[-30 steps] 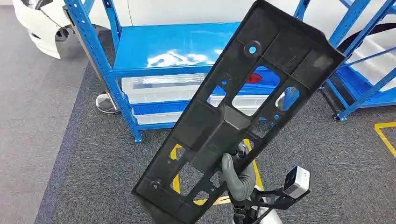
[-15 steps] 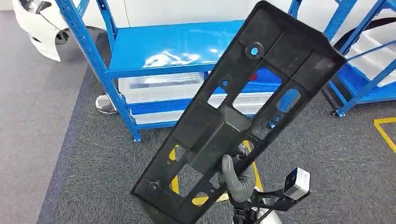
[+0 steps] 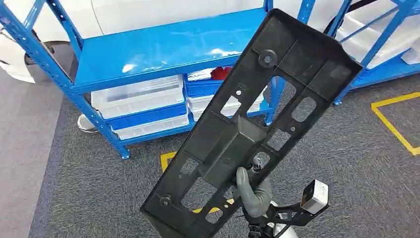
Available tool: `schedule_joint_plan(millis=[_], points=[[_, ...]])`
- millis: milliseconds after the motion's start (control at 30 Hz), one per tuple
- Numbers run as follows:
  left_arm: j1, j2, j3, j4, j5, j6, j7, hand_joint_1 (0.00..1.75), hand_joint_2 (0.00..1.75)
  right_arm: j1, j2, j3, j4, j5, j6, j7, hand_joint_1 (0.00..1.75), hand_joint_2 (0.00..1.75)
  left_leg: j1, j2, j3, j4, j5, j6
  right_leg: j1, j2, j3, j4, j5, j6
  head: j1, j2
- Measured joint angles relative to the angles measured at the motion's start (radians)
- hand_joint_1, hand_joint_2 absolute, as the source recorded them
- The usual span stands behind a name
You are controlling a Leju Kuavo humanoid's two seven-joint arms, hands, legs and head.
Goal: Take the parts from the cabinet and place them on the table.
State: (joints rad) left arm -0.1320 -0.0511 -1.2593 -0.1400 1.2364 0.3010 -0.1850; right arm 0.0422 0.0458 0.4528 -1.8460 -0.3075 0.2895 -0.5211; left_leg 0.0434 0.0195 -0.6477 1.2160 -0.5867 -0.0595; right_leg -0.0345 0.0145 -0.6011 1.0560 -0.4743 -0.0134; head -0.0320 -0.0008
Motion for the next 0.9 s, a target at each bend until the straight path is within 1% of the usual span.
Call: schedule_joint_plan(millis=[33, 67, 100, 133, 167, 200, 233, 267, 300, 333, 367, 400, 433, 467, 500, 533, 567, 600, 633, 667, 700, 733, 767, 800, 867, 900], points=[[0.003, 0.000, 0.000, 0.000, 0.000, 0.000, 0.000, 0.00, 1.75, 0.002, 0.000, 0.000, 0.000, 0.000, 0.000, 0.000, 1.75, 1.75, -0.004, -0.005, -0.035, 0.078, -0.029, 0.004, 0.005, 0.012, -0.003, 0.000, 0.002, -0.003, 0.000, 0.000], [0.005, 0.000, 0.000, 0.000, 0.000, 0.000, 0.000, 0.00, 1.75, 0.004, 0.000, 0.000, 0.000, 0.000, 0.000, 0.000, 1.75, 1.75, -0.007, -0.007, -0.057, 0.125, -0.037, 0.011, 0.012, 0.027, -0.006, 0.000, 0.004, -0.007, 0.000, 0.000], [0.006, 0.000, 0.000, 0.000, 0.000, 0.000, 0.000, 0.00, 1.75, 0.007, 0.000, 0.000, 0.000, 0.000, 0.000, 0.000, 1.75, 1.75, -0.012, -0.009, -0.054, 0.119, -0.022, 0.021, 0.017, 0.040, -0.006, 0.000, 0.005, -0.008, 0.000, 0.000], [0.006, 0.000, 0.000, 0.000, 0.001, 0.000, 0.000, 0.00, 1.75, 0.009, 0.000, 0.000, 0.000, 0.000, 0.000, 0.000, 1.75, 1.75, -0.019, -0.013, -0.027, 0.062, 0.017, 0.036, 0.022, 0.058, -0.006, 0.000, 0.007, -0.010, 0.000, 0.000], [0.005, 0.000, 0.000, 0.000, 0.001, 0.000, 0.000, 0.00, 1.75, 0.009, 0.000, 0.000, 0.000, 0.000, 0.000, 0.000, 1.75, 1.75, -0.027, -0.023, 0.013, -0.020, 0.060, 0.052, 0.028, 0.072, -0.005, 0.000, 0.008, -0.011, 0.000, 0.000], [0.005, 0.000, 0.000, 0.000, 0.001, 0.000, 0.000, 0.00, 1.75, 0.009, 0.000, 0.000, 0.000, 0.000, 0.001, 0.000, 1.75, 1.75, -0.035, -0.062, 0.057, -0.113, 0.104, 0.073, 0.029, 0.086, -0.005, 0.000, 0.009, -0.012, 0.000, 0.000], [0.006, 0.007, 0.000, 0.001, 0.001, 0.000, 0.000, 0.00, 1.75, 0.010, 0.000, 0.000, 0.000, 0.000, 0.001, -0.002, 1.75, 1.75, -0.034, -0.123, 0.078, -0.159, 0.098, 0.095, 0.025, 0.094, -0.006, -0.001, 0.012, -0.010, 0.000, 0.000], [0.008, 0.004, 0.000, 0.000, 0.001, 0.000, -0.002, 0.00, 1.75, 0.009, 0.000, 0.000, 0.000, 0.000, 0.001, -0.002, 1.75, 1.75, -0.033, -0.125, 0.083, -0.178, 0.104, 0.090, 0.026, 0.110, -0.010, 0.000, 0.014, -0.005, 0.000, 0.000], [0.007, 0.006, 0.000, 0.000, 0.002, 0.000, -0.002, 0.00, 1.75, 0.010, 0.000, 0.000, 0.000, 0.001, 0.000, -0.006, 1.75, 1.75, -0.040, -0.118, 0.085, -0.179, 0.103, 0.088, 0.017, 0.115, -0.014, -0.003, 0.018, 0.004, 0.000, 0.000], [0.006, 0.006, 0.000, 0.000, 0.003, 0.000, -0.002, 0.00, 1.75, 0.013, 0.000, -0.001, 0.000, 0.002, 0.000, -0.007, 1.75, 1.75, -0.042, -0.110, 0.087, -0.184, 0.104, 0.089, 0.012, 0.128, -0.015, -0.010, 0.023, 0.012, 0.000, 0.000], [0.005, 0.005, 0.000, 0.000, 0.003, 0.000, -0.002, 0.00, 1.75, 0.015, 0.000, -0.002, 0.000, 0.002, 0.000, -0.008, 1.75, 1.75, -0.043, -0.100, 0.093, -0.198, 0.111, 0.088, 0.013, 0.139, -0.012, -0.020, 0.029, 0.021, 0.000, 0.000], [0.004, 0.001, 0.000, -0.001, 0.002, 0.000, -0.003, 0.00, 1.75, 0.015, 0.000, -0.002, -0.001, 0.002, 0.000, -0.008, 1.75, 1.75, -0.022, -0.086, 0.106, -0.229, 0.127, 0.080, 0.019, 0.138, -0.009, -0.021, 0.030, 0.026, 0.000, 0.000], [0.002, 0.003, 0.000, -0.001, 0.002, 0.000, -0.003, 0.00, 1.75, 0.017, -0.002, -0.003, -0.003, 0.002, -0.001, -0.010, 1.75, 1.75, -0.028, -0.077, 0.110, -0.242, 0.134, 0.079, 0.026, 0.079, -0.019, -0.002, 0.010, 0.028, 0.001, 0.000], [0.003, 0.002, 0.000, -0.001, 0.002, 0.001, -0.003, 0.00, 1.75, 0.015, -0.002, -0.003, -0.003, 0.003, 0.000, -0.011, 1.75, 1.75, -0.030, -0.066, 0.110, -0.245, 0.140, 0.083, 0.027, 0.032, -0.046, 0.053, -0.032, 0.029, 0.000, 0.000], [0.005, 0.002, 0.000, -0.001, 0.002, 0.000, -0.002, 0.00, 1.75, 0.013, -0.002, -0.002, -0.003, 0.004, -0.001, -0.011, 1.75, 1.75, -0.032, -0.056, 0.108, -0.245, 0.140, 0.082, 0.026, 0.008, -0.080, 0.129, -0.073, 0.033, 0.000, 0.000], [0.009, 0.002, 0.000, -0.001, 0.002, 0.000, -0.001, 0.00, 1.75, 0.014, -0.002, -0.003, -0.002, 0.004, -0.001, -0.011, 1.75, 1.75, -0.034, -0.044, 0.105, -0.243, 0.140, 0.082, 0.024, -0.003, -0.116, 0.211, -0.107, 0.036, 0.001, 0.000], [0.011, 0.002, 0.000, -0.001, 0.002, 0.000, -0.001, 0.00, 1.75, 0.014, -0.002, -0.003, -0.002, 0.004, -0.002, -0.008, 1.75, 1.75, -0.034, -0.036, 0.102, -0.241, 0.140, 0.082, 0.022, -0.005, -0.136, 0.257, -0.120, 0.038, 0.001, 0.000], [0.010, 0.002, 0.000, -0.001, 0.002, 0.000, -0.001, 0.00, 1.75, 0.014, -0.002, -0.003, -0.002, 0.004, -0.002, -0.005, 1.75, 1.75, -0.034, -0.028, 0.099, -0.239, 0.140, 0.081, 0.021, -0.007, -0.136, 0.261, -0.110, 0.040, 0.000, 0.000], [0.009, 0.002, 0.000, -0.001, 0.002, 0.000, -0.001, 0.00, 1.75, 0.013, -0.002, -0.003, -0.002, 0.004, -0.002, -0.003, 1.75, 1.75, -0.034, -0.023, 0.098, -0.236, 0.139, 0.081, 0.021, -0.009, -0.105, 0.212, -0.077, 0.041, 0.001, 0.000], [0.008, 0.001, 0.000, -0.001, 0.002, 0.000, -0.001, 0.00, 1.75, 0.013, -0.002, -0.003, -0.002, 0.004, -0.002, 0.000, 1.75, 1.75, -0.034, -0.020, 0.098, -0.234, 0.138, 0.079, 0.020, -0.010, -0.058, 0.132, -0.038, 0.039, 0.001, 0.000], [0.005, 0.000, -0.001, -0.001, 0.002, 0.001, -0.001, 0.00, 1.75, 0.013, -0.002, -0.003, -0.002, 0.004, -0.002, 0.001, 1.75, 1.75, -0.034, -0.008, 0.098, -0.230, 0.136, 0.077, 0.021, -0.022, -0.004, 0.038, -0.002, 0.035, 0.001, 0.000], [0.005, 0.000, -0.001, -0.001, 0.002, 0.001, 0.000, 0.00, 1.75, 0.010, -0.002, -0.003, -0.003, 0.004, -0.002, 0.002, 1.75, 1.75, -0.037, -0.006, 0.099, -0.225, 0.133, 0.074, 0.029, -0.076, 0.037, -0.039, 0.000, 0.026, 0.001, 0.000], [0.005, -0.001, -0.001, -0.001, 0.002, 0.001, 0.000, 0.00, 1.75, 0.008, -0.002, -0.003, -0.003, 0.004, -0.002, 0.003, 1.75, 1.75, -0.045, -0.005, 0.098, -0.219, 0.128, 0.068, 0.033, -0.074, 0.036, -0.044, 0.004, 0.015, 0.001, 0.000], [0.007, -0.001, -0.001, -0.001, 0.002, 0.001, 0.000, 0.00, 1.75, 0.007, -0.002, -0.003, -0.003, 0.004, -0.002, 0.003, 1.75, 1.75, -0.043, 0.001, 0.098, -0.221, 0.130, 0.063, 0.036, -0.060, 0.034, -0.040, 0.004, 0.010, 0.001, 0.000], [0.008, -0.002, -0.002, -0.001, 0.003, 0.001, 0.000, 0.00, 1.75, 0.008, -0.002, -0.003, -0.003, 0.004, -0.002, 0.002, 1.75, 1.75, -0.042, 0.017, 0.100, -0.224, 0.131, 0.053, 0.038, -0.043, 0.028, -0.040, 0.009, 0.002, 0.001, 0.000], [0.006, -0.002, -0.002, -0.001, 0.003, 0.001, 0.000, 0.00, 1.75, 0.008, -0.001, -0.003, -0.003, 0.004, -0.002, 0.002, 1.75, 1.75, -0.042, 0.023, 0.099, -0.220, 0.127, 0.046, 0.030, -0.034, 0.029, -0.049, 0.018, -0.008, 0.000, 0.000]])
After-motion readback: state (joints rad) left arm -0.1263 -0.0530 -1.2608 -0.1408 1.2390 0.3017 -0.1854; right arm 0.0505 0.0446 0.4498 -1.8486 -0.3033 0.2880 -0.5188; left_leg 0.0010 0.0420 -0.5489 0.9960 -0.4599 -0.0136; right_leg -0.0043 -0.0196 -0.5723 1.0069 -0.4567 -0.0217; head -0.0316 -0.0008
